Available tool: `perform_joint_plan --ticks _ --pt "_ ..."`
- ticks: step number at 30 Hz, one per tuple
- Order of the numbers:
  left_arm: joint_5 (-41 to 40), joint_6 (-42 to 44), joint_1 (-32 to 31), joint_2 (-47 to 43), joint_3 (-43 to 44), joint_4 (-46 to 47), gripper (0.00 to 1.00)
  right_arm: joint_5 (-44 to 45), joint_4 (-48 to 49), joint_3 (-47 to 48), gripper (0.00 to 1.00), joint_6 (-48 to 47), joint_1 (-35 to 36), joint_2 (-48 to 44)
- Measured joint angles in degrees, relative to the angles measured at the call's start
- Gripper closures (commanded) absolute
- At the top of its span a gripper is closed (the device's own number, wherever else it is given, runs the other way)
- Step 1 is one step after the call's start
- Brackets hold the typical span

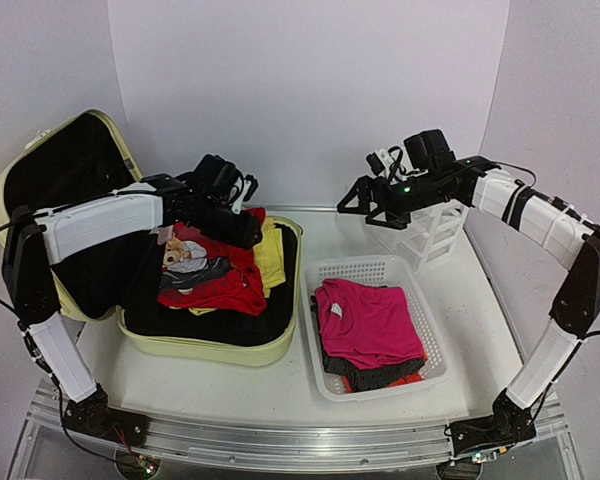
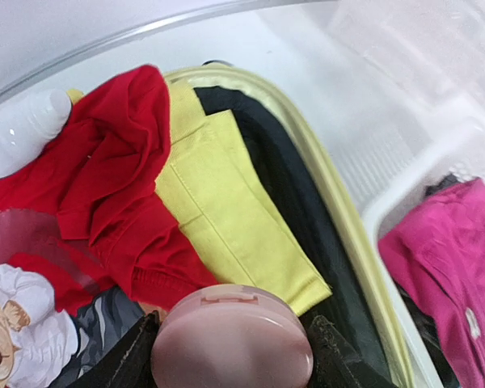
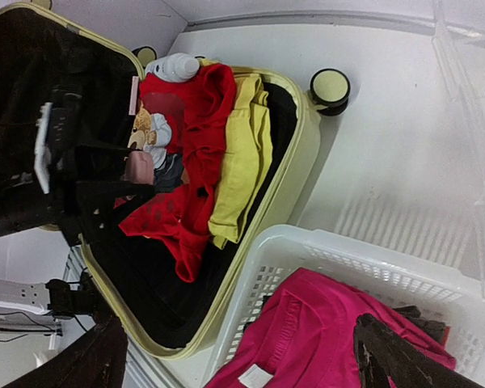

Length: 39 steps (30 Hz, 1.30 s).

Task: Open, take out, and arrange the luggage
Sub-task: Pick up the makeup from the opened luggage, then pass from the left arm to the right

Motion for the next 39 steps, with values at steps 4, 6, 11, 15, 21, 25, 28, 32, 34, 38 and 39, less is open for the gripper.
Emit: perform_joint_plan --ticks 4,6,11,15,21,25,28,32,34,38,39 --pt "2.86 2.23 -0.57 -7.04 -5.03 1.77 0.43 -3.85 2.80 1.01 0.12 6.19 2.32 4.39" --pt "4.39 3.13 -0.96 -9.53 -8.20 2.99 0.43 -5.84 4.48 2.58 0.15 9.90 4.24 7.63" --pt "7.89 5.33 -1.79 -12.94 -13.57 4.83 0.43 -10.08 10.40 6.12 0.21 18.58 8.98 14.23" --pt "9.90 6.99 -2.51 -14.56 -15.41 6.19 0.43 -12.74 14.19 8.79 0.31 24.55 11.50 16.85" --pt "11.54 8.66 -3.17 -16.41 -16.44 8.02 0.43 -16.48 17.59 13.77 0.40 29.51 13.16 21.07" --pt "11.98 9.14 -3.21 -16.83 -16.50 8.85 0.43 -18.32 17.97 14.01 0.44 31.26 13.99 23.10" --pt "12.57 9.66 -3.21 -17.14 -17.03 9.49 0.43 -19.04 17.90 14.01 0.46 31.78 14.38 24.04" --pt "13.29 10.01 -3.21 -17.27 -17.18 9.57 0.43 -20.57 18.01 14.01 0.56 32.17 14.84 24.30" --pt "13.44 10.08 -3.26 -17.29 -17.18 9.60 0.42 -21.42 17.99 14.01 0.65 32.17 15.08 24.39" --pt "13.90 10.14 -3.37 -17.35 -17.18 9.64 0.28 -23.02 17.53 14.01 0.98 32.33 15.21 24.87" --pt "13.94 9.97 -3.37 -17.40 -17.16 9.57 0.21 -23.41 17.53 13.94 1.00 32.09 15.17 24.92"
